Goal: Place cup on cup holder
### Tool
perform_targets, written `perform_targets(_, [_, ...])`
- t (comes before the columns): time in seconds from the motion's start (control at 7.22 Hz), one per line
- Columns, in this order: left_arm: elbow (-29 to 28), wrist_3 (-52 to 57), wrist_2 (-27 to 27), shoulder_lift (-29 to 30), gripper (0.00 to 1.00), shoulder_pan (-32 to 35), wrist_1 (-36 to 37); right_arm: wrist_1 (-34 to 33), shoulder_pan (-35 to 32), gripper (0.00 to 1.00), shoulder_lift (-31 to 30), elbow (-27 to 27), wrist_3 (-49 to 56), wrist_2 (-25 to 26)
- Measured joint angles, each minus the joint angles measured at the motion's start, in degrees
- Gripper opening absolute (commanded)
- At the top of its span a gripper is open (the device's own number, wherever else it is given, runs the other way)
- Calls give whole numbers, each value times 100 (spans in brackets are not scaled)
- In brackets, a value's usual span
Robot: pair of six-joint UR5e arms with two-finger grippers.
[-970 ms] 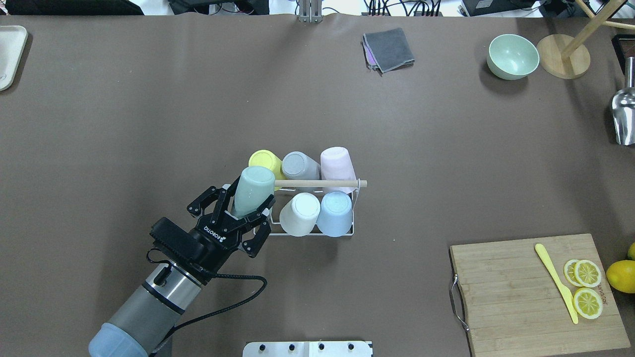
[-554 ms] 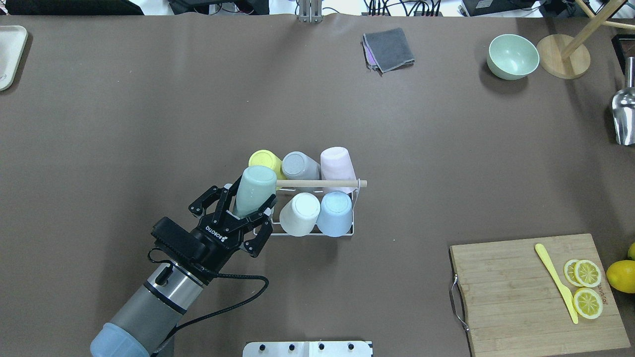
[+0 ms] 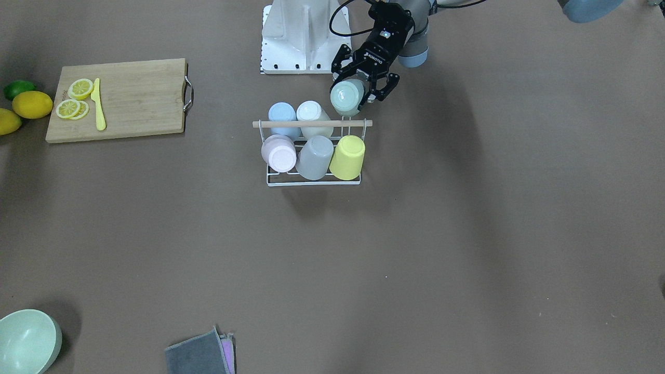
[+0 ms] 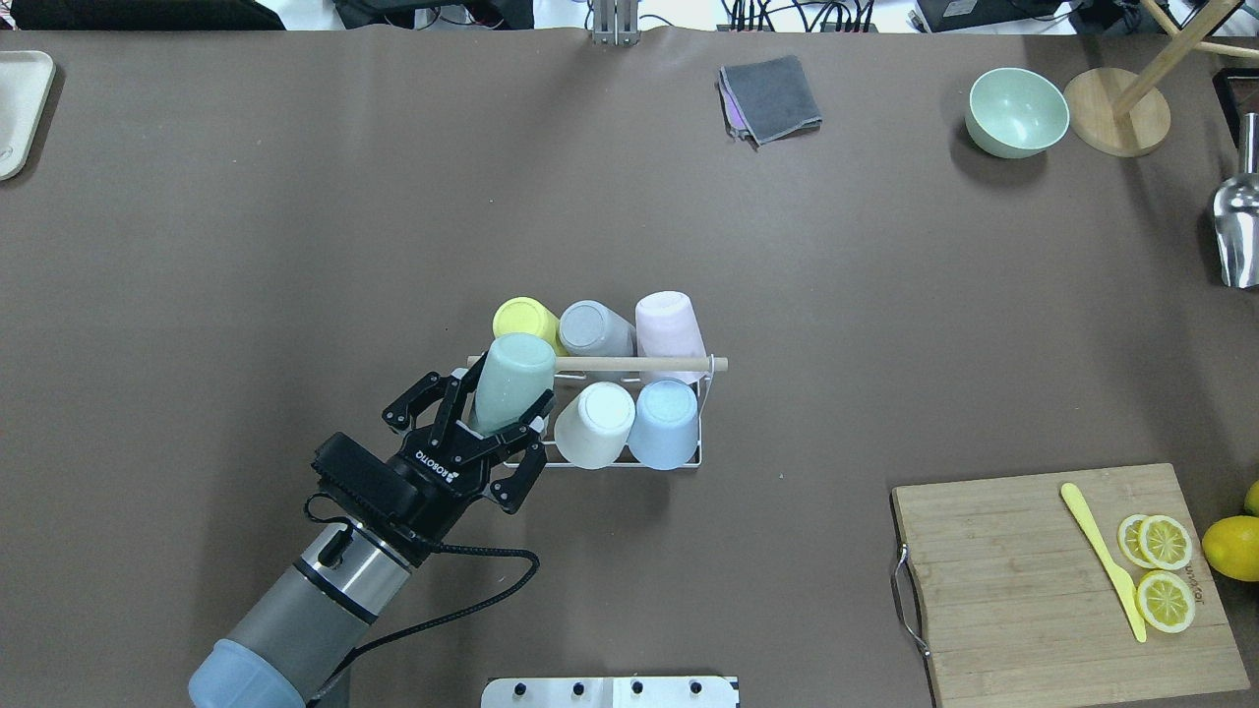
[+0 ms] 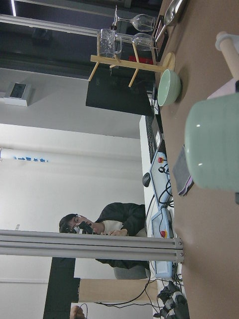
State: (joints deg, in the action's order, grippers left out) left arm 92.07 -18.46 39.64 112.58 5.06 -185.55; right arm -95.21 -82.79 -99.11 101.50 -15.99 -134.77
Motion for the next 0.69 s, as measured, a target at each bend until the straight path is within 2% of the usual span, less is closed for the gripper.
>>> perform_targets(0.28, [-72,0,39,23,0,0,-6,5,0,100,82,-5,4,11])
perform_targets(0.42, [-86,2,42,25,22,-1,-9,7,0,100,118,-12,9,18])
perform_targets(0.55, [-118,5,44,25,98,-1,-17,5,1,100,160,-31,10,29])
perform_targets(0.69, [-183,10,44,22,97,-2,-58,3,8,100,179,-46,11,39])
